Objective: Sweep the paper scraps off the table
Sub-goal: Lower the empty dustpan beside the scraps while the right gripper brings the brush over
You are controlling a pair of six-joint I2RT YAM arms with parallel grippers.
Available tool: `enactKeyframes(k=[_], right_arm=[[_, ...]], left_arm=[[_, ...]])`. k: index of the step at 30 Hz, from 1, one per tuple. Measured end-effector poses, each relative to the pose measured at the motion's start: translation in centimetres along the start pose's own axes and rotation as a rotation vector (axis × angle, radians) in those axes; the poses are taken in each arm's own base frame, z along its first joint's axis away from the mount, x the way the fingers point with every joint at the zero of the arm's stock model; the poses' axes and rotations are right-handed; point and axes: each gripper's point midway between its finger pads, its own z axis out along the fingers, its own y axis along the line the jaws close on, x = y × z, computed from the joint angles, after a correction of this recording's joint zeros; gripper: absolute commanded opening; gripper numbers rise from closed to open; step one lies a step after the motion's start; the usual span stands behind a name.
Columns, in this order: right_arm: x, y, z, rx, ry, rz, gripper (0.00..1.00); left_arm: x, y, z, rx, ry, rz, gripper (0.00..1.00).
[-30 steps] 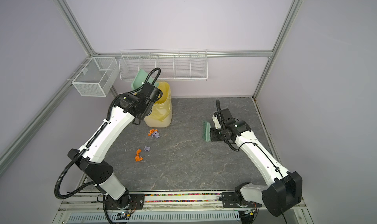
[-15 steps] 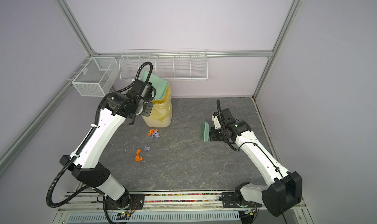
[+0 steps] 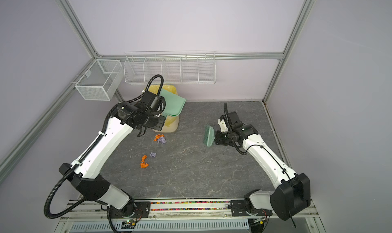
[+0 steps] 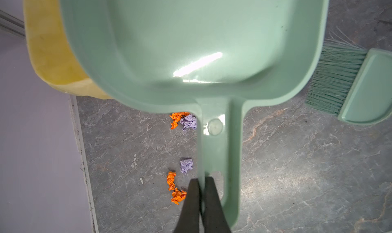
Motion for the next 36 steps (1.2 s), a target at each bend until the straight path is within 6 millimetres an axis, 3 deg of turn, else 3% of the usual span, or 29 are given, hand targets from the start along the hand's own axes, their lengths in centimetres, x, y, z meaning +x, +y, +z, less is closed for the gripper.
enactKeyframes(k=[10, 19, 29, 36], right_arm=[[-0.3, 0.4, 0.6, -0.025, 0.002, 0.021, 0.07], [-0.6, 2.1, 1.2, -0.103, -0.01, 0.07, 0.07], [0.9, 7.8, 2.3, -0.263, 0.018, 0.059, 0.07], [2.7, 11.5, 4.3, -0.353, 0.083, 0.055, 0.07]], left_arm=[[1.4, -3.2, -0.3, 0.115, 0.01, 0.005, 0.0], [4.2, -3.6, 1.0, 0.136, 0.067, -0.006, 0.0], [4.0, -2.5, 1.1, 0.077, 0.045, -0.018, 0.0], [3.9, -2.0, 1.1, 0.049, 0.038, -0.018, 0.0]])
